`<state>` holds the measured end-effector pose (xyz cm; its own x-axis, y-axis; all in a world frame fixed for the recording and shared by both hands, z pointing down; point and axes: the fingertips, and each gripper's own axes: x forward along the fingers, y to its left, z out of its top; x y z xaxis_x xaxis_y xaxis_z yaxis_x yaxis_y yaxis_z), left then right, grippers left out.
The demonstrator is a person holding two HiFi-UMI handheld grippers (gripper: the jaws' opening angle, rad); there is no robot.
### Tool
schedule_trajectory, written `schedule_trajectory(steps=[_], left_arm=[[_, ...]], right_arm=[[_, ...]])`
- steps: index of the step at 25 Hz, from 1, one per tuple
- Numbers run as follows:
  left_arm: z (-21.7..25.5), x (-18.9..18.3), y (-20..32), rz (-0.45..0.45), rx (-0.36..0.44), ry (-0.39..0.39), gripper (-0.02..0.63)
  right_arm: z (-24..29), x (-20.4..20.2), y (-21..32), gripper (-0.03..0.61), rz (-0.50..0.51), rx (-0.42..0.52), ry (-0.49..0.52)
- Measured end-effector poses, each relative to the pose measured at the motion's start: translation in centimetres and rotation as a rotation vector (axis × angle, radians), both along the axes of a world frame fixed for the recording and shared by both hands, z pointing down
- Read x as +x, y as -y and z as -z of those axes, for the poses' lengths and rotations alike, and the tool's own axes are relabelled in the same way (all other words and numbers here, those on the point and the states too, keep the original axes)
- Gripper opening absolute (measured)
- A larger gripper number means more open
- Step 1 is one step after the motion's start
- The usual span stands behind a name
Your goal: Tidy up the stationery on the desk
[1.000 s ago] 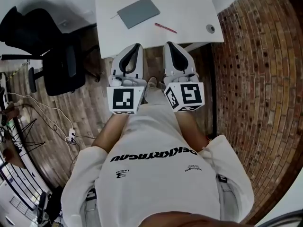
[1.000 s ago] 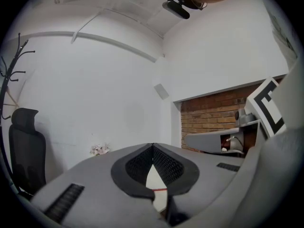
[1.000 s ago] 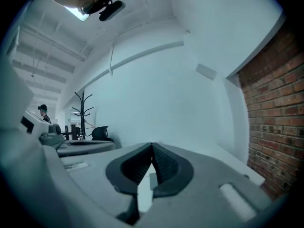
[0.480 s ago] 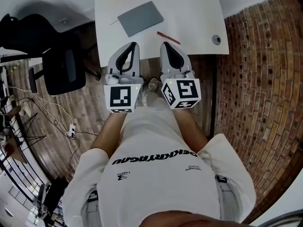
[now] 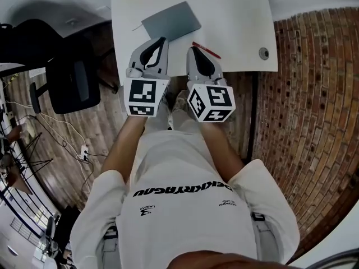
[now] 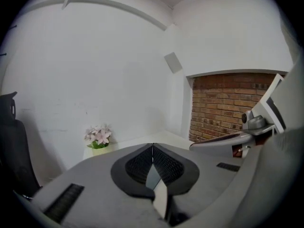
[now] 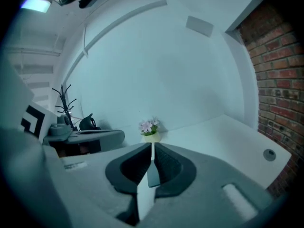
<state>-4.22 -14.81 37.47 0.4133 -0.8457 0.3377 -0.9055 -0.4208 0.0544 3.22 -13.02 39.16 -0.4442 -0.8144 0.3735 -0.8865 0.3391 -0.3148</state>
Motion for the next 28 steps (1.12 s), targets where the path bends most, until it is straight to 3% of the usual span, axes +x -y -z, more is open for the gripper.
schedule_trajectory(steps=[10, 20, 28], left_arm=[[-6.8, -2.7, 7.3, -0.066, -0.131, 0.057, 0.077], [-12.5, -2.5, 11.9, -0.163, -0.219, 0.148, 0.120], [-17.6, -2.2, 14.2, -0.266, -0.288, 0.263, 0.149]], right_arm=[[-7.8, -1.6, 4.7, 0.051, -0.086, -0.149, 0.007], [-13.4, -1.6, 7.4, 0.106, -0.170, -0.272, 0.024], [-17.4, -1.6, 7.7, 0.146, -0.233, -0.382, 0.047]])
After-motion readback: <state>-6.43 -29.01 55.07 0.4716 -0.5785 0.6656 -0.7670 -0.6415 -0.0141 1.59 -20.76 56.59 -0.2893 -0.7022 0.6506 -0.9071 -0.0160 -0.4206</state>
